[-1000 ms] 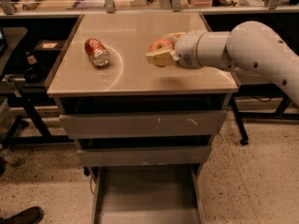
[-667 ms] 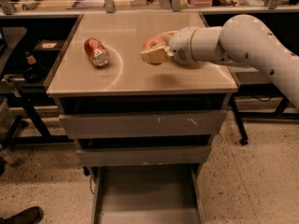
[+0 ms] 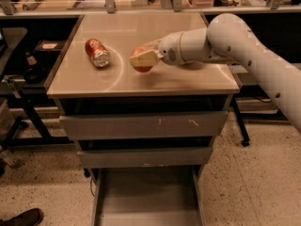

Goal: Pick apple from bottom drawer and place on counter

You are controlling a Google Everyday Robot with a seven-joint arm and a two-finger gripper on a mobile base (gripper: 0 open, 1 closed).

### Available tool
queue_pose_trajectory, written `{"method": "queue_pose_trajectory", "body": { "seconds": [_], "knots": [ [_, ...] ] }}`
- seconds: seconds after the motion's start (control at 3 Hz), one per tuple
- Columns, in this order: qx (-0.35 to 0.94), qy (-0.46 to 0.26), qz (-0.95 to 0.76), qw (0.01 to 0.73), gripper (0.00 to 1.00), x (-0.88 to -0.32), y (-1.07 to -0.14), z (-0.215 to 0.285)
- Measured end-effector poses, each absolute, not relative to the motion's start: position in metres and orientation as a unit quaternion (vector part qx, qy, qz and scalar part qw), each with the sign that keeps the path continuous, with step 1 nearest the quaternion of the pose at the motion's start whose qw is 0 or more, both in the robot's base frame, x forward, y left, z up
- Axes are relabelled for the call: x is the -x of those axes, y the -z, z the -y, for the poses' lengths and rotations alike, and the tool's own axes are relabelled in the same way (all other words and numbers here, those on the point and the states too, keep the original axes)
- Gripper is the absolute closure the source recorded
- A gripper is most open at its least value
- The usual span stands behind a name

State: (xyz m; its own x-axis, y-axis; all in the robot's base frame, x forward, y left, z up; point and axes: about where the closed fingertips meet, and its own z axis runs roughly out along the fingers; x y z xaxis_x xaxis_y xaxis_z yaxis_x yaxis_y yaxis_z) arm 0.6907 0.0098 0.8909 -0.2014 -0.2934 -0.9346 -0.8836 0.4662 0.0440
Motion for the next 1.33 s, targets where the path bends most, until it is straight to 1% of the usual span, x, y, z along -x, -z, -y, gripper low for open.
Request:
{"method": "queue_pose_trajectory", "body": {
  "seconds": [0.33, 0.67, 1.33],
  "knots": [
    [0.417, -0.344, -0.710, 0.452, 1.00, -0.693, -0.881, -0.021],
    [0.423, -0.358, -0.710, 0.435, 1.00, -0.693, -0.873, -0.028],
    [0.463, -0.339, -0.716, 0.398, 1.00, -0.692, -0.860, -0.041]
  ]
}}
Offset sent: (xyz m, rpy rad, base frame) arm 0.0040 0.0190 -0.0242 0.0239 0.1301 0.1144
